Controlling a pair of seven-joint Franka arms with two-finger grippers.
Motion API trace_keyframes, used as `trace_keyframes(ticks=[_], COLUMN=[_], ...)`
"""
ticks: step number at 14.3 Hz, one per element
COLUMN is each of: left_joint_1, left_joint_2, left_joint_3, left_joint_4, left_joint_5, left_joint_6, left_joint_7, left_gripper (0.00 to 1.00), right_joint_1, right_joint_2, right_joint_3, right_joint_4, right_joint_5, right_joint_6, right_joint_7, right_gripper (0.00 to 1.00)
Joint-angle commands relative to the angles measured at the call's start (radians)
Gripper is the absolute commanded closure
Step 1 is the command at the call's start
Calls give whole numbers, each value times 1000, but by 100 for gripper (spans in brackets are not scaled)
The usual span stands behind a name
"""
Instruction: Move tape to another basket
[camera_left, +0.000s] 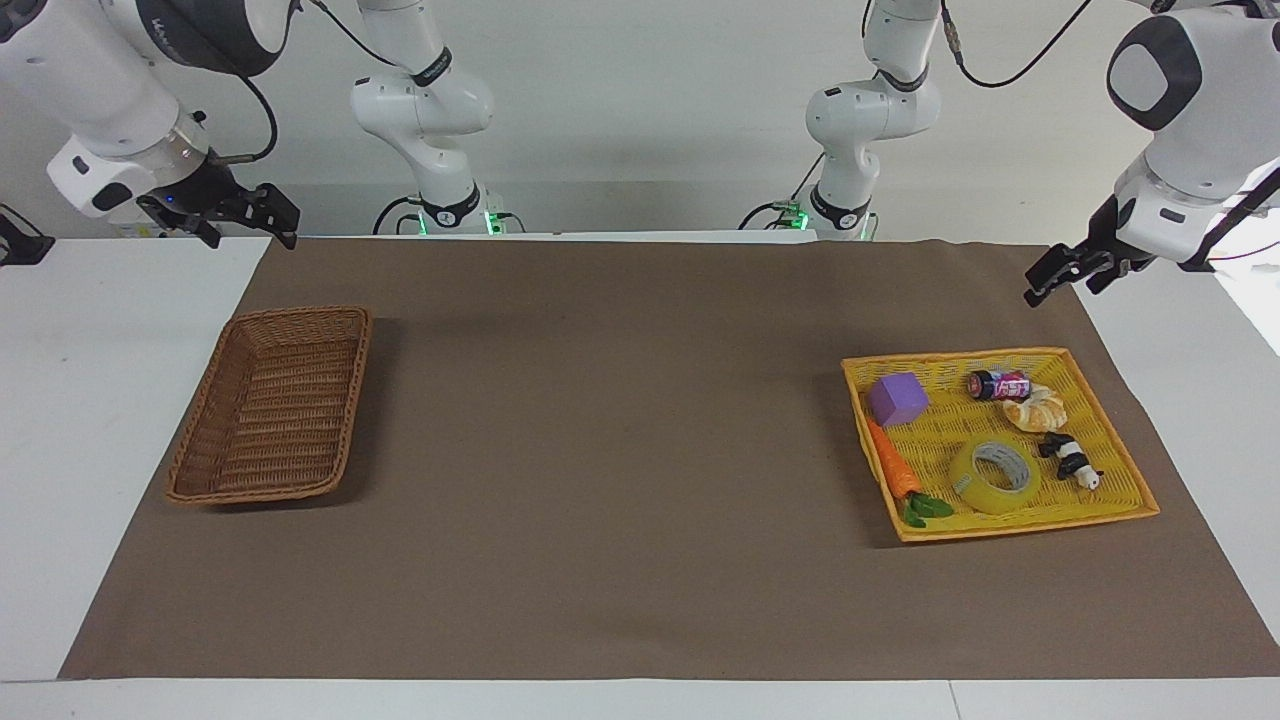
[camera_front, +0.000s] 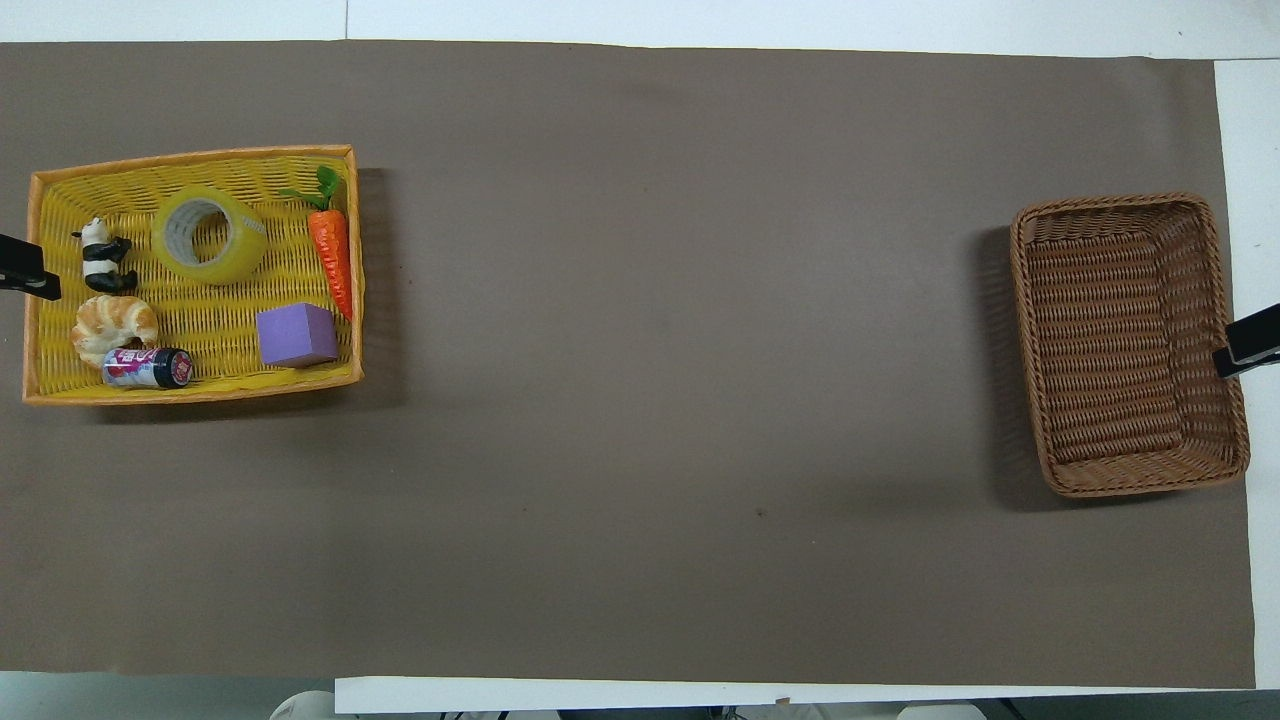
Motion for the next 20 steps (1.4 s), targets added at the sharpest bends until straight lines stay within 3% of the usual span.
trace_keyframes(ticks=[1, 5, 10, 13, 17, 20], left_joint_1=[15, 40, 46, 40, 37, 40], left_joint_2=[121, 295, 403, 421, 423, 446], left_joint_3=[-1, -1, -1, -1, -1, -3], left_joint_4=[-47, -46, -5, -11, -92, -100], left_joint_5=[-9, -9, -9, -9, -7, -9], left_joint_6=[182, 430, 545, 553, 640, 654], left_joint_7=[2, 1, -1, 2, 7, 64], left_gripper=[1, 1, 6, 7, 13, 35], right_joint_1=[-7, -7, -7, -7, -7, -7], right_joint_2=[-23, -23, -24, -23, -23, -23], right_joint_3=[7, 7, 7, 7, 7, 7], right_joint_4=[-29, -29, -29, -29, -29, -29], right_joint_5=[-3, -3, -3, -3, -3, -3], right_joint_6=[15, 15, 15, 15, 15, 15], right_joint_7=[-16, -16, -16, -16, -16, -16], right_gripper=[0, 0, 0, 0, 0, 1])
